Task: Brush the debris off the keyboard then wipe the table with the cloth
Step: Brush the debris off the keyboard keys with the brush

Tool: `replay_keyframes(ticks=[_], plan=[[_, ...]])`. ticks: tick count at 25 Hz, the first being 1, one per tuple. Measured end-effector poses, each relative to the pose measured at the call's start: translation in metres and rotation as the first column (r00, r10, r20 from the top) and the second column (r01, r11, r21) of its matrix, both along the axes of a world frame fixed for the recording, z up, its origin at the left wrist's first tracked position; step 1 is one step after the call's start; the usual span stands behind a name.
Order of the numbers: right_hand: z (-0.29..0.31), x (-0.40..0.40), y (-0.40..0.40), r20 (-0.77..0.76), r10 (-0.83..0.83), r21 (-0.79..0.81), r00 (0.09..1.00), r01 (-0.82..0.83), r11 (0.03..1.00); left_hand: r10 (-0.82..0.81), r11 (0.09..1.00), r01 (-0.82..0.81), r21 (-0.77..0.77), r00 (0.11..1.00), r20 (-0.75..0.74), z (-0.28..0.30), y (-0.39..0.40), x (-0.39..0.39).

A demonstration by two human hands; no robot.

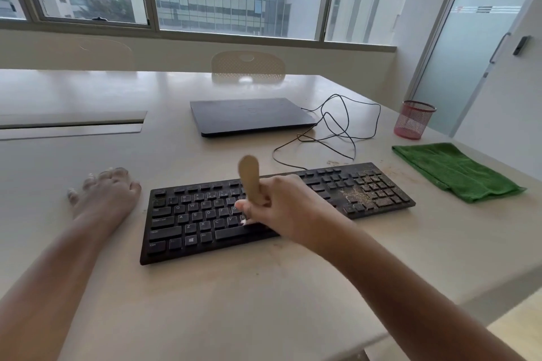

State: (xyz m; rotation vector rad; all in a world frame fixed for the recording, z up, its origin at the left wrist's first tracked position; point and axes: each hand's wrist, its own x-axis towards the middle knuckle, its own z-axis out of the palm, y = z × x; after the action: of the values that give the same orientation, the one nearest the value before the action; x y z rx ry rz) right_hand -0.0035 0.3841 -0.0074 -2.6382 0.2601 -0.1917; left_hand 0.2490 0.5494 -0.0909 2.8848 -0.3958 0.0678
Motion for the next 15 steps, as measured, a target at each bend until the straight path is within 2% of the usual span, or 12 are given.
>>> replay_keyframes(ticks=[1,3,4,5,6,8,10,11,13,15], plan=[[0.003,-0.003,-0.013,-0.043,-0.066,-0.093,0.997,0.062,0.994,-0.003,1.000,0.003,0.005,1.000,-0.001,0.000,-0.001,0.000],[0.012,-0.008,-0.051,-0.153,-0.319,-0.203,0.935,0.286,0.936,-0.004,1.000,0.004,0.011,1.000,-0.004,-0.001,-0.002,-0.001],[0.015,-0.011,-0.064,-0.160,-0.448,-0.279,0.880,0.395,0.875,0.000,1.000,0.000,0.011,1.000,-0.007,-0.001,-0.002,-0.001],[0.013,-0.011,-0.069,-0.128,-0.502,-0.331,0.856,0.440,0.835,0.002,1.000,-0.002,0.012,1.000,-0.008,-0.002,-0.003,-0.002],[0.010,-0.007,-0.063,-0.067,-0.464,-0.323,0.883,0.420,0.848,0.003,1.000,-0.003,0.011,1.000,-0.007,-0.002,-0.003,-0.002],[0.000,0.002,-0.035,0.068,-0.190,-0.213,0.979,0.200,0.956,-0.003,1.000,0.003,0.006,1.000,-0.004,-0.001,-0.003,-0.003],[-0.009,0.000,-0.012,0.118,-0.019,-0.119,0.993,0.033,0.992,-0.009,1.000,0.009,0.004,1.000,0.000,0.000,-0.003,-0.004],[-0.009,-0.003,-0.018,0.091,-0.040,-0.089,0.995,0.048,0.995,-0.009,1.000,0.009,0.005,1.000,0.000,0.000,-0.003,-0.005],[-0.007,-0.011,-0.050,0.001,-0.207,-0.071,0.978,0.207,0.976,-0.009,1.000,0.009,0.002,1.000,-0.008,0.000,-0.004,-0.005],[0.001,-0.018,-0.085,-0.043,-0.402,-0.148,0.915,0.392,0.908,-0.008,1.000,0.008,0.000,1.000,-0.011,-0.001,-0.004,-0.004]])
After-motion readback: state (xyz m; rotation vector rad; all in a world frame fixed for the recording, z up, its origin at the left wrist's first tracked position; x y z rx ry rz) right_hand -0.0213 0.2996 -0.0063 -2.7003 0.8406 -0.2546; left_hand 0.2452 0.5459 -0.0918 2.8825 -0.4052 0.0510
